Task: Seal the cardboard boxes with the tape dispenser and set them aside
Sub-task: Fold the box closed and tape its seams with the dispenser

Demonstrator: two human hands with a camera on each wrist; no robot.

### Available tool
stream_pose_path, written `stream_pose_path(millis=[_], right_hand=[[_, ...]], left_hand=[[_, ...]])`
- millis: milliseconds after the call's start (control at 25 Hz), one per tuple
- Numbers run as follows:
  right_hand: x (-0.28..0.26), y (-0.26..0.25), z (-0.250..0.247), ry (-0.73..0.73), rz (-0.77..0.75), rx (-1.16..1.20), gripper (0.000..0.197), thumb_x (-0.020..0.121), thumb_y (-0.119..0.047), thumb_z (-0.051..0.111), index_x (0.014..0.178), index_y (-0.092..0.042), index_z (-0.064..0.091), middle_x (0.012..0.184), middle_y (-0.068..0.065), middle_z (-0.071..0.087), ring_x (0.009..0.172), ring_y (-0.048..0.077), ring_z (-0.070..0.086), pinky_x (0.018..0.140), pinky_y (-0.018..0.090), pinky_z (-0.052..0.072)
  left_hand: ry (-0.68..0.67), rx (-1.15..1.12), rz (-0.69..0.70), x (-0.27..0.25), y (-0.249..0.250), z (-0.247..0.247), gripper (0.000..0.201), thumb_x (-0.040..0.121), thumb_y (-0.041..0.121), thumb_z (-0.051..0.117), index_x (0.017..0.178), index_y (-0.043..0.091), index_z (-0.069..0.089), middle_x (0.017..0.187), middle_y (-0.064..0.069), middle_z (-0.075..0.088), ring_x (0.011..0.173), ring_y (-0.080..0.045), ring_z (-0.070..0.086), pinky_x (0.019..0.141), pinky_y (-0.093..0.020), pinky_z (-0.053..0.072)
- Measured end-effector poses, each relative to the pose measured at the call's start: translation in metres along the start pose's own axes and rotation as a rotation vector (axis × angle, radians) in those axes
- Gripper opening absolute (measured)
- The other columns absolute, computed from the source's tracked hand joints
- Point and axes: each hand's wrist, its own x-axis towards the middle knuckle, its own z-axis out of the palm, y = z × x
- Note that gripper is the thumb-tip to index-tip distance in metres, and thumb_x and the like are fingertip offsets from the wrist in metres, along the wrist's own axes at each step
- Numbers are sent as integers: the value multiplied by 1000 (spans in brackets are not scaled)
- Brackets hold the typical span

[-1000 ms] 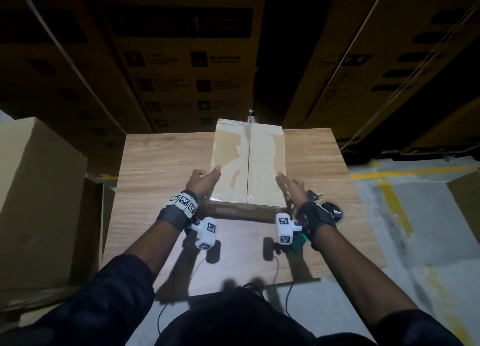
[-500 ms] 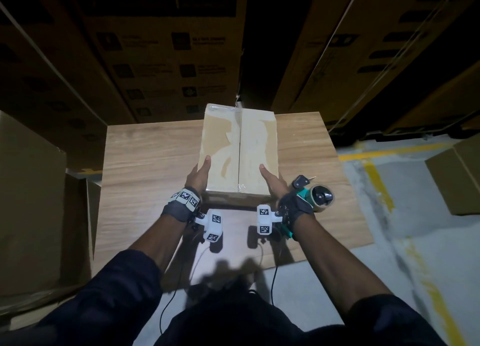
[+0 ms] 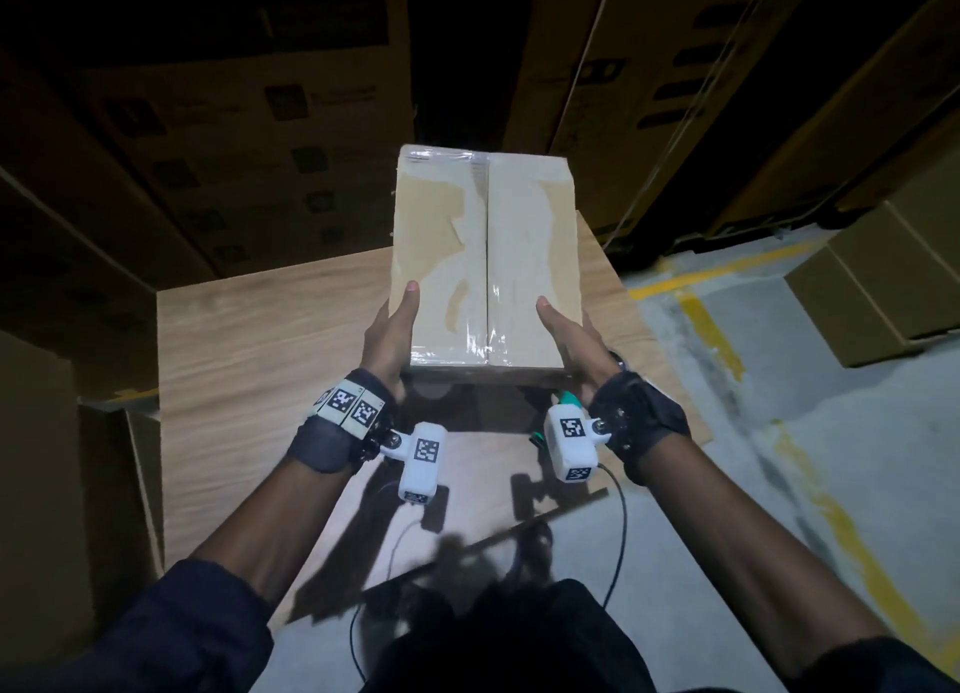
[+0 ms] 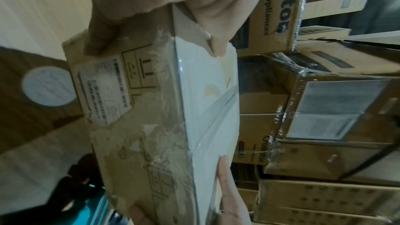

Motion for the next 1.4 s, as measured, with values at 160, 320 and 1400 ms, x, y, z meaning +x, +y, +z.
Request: stream_pose_path(millis=[160, 320, 1400], right_hand=[[-21, -20, -42, -47, -81, 84, 89, 67, -61, 89, 143, -29, 54, 127, -6, 71, 120, 19, 67, 110, 47, 47], [-35, -33, -105, -67, -138, 143, 55, 87, -44, 78, 136, -29, 59, 122, -3, 74, 112, 19, 71, 103, 47, 54], [187, -121, -741, 305, 184, 24, 52, 82, -64, 73, 127, -44, 56, 109, -24, 63, 106, 15, 60, 95, 54, 56]], left_hand=[[17, 18, 70, -34, 11, 48, 34, 98, 60, 56, 121, 34, 53, 108, 13, 67, 98, -13, 65, 91, -40, 54], [37, 39, 126, -75, 8, 116, 26, 102, 54, 52, 120, 36, 44, 94, 24, 54, 81, 4, 51, 63, -23, 43], [-123, 230, -126, 55, -152, 792, 27, 100, 62, 50, 122, 46, 50, 100, 25, 57, 82, -9, 56, 77, -36, 42]])
